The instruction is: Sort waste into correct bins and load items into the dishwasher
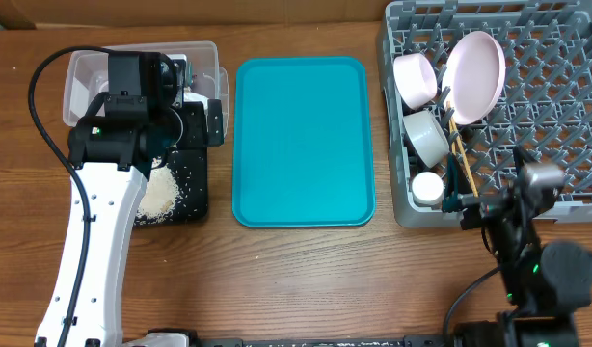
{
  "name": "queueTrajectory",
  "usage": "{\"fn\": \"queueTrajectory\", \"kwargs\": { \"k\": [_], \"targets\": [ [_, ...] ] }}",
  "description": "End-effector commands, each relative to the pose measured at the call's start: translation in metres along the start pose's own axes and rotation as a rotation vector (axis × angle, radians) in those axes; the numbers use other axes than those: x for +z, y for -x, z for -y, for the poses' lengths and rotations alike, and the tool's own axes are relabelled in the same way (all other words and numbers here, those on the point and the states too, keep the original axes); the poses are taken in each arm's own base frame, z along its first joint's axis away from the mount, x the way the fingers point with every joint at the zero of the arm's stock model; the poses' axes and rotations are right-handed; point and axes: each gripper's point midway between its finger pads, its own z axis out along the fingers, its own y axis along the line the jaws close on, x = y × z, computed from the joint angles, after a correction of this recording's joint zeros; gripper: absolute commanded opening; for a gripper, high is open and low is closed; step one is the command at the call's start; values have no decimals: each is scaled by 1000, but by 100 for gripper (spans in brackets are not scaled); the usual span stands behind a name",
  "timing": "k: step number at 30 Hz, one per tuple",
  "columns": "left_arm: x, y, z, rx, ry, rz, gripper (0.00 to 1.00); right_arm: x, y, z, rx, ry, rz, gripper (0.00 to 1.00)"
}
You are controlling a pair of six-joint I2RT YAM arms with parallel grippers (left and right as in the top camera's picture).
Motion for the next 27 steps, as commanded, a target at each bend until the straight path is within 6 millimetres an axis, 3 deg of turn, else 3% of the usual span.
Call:
{"fn": "queueTrajectory", "kwargs": {
  "k": [1,4,16,23,27],
  "targets": [
    [-6,7,1,-13,-4,25,100,-11,-35,3,35,-5,85,100],
    [-6,7,1,-13,-4,25,100,-14,-59,5,70,-6,118,100],
    [-6,7,1,-13,-4,25,100,-15,-122,7,76,-7,78,100],
    [-6,7,1,-13,-4,25,100,-15,-139,8,85,-12,6,100],
    [-6,7,1,-13,-4,25,100,-15,-139,8,85,-14,8,100]
  ]
}}
